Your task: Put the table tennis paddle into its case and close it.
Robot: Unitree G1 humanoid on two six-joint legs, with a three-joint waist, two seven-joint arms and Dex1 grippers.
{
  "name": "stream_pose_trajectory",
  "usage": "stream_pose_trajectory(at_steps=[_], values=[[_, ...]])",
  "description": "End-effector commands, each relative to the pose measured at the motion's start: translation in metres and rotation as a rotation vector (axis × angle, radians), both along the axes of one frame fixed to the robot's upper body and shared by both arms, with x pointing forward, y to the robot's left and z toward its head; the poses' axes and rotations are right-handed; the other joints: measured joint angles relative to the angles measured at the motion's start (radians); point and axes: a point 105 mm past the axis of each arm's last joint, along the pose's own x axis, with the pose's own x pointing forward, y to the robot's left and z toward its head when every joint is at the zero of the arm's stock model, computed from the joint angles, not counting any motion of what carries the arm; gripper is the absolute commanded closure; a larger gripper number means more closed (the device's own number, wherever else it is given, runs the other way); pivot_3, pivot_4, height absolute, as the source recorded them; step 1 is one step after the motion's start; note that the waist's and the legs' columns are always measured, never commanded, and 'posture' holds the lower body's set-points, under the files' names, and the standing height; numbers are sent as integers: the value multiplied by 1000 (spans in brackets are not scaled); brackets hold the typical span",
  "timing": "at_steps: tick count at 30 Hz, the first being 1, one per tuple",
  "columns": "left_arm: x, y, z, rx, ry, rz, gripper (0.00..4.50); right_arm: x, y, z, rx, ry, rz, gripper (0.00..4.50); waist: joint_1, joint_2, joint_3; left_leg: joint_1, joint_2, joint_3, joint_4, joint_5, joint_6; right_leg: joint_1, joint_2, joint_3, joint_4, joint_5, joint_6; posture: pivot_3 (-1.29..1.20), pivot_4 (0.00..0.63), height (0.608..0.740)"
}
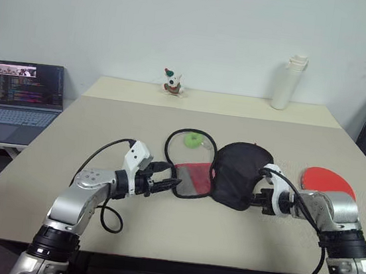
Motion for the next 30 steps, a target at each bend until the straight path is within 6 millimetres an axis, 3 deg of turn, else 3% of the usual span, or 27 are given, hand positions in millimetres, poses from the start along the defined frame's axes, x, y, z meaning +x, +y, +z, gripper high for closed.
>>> stream_pose_trajectory(at_steps=[1, 9, 20, 23, 30], values=[[1, -3, 10, -5, -61, -26, 1335, 14, -9, 16, -51, -57, 46, 4487, -1, 0, 0, 0, 0, 0, 0, 0, 0, 0, 0, 0, 0, 0, 0, 0, 150, 740], [1, 2, 0, -2, -64, -16, 1335, 35, -19, 21, -126, -70, 83, 4487, -2, 0, 0, 0, 0, 1, 0, 0, 0, 0, 0, 0, 0, 0, 0, 0, 150, 740], [3, 1, -1, -5, -78, -19, 1335, 45, -32, 26, -157, -81, 77, 4487, -1, 1, 1, -1, 0, 1, 0, 0, 0, 0, 0, 0, 0, 3, -5, 0, 150, 740], [4, -2, 2, -11, -86, -28, 1335, 46, -36, 27, -162, -86, 56, 3883, -1, 1, 1, -1, 0, 1, 0, 0, 0, 0, 0, 0, 0, 3, -5, 0, 150, 740], [5, -11, 12, -27, -113, -60, 1335, 42, -48, 33, -179, -116, 32, 1534, 0, 2, 1, -1, 0, 1, 0, 0, 0, 0, 0, 0, 0, 3, -5, 0, 150, 740]])
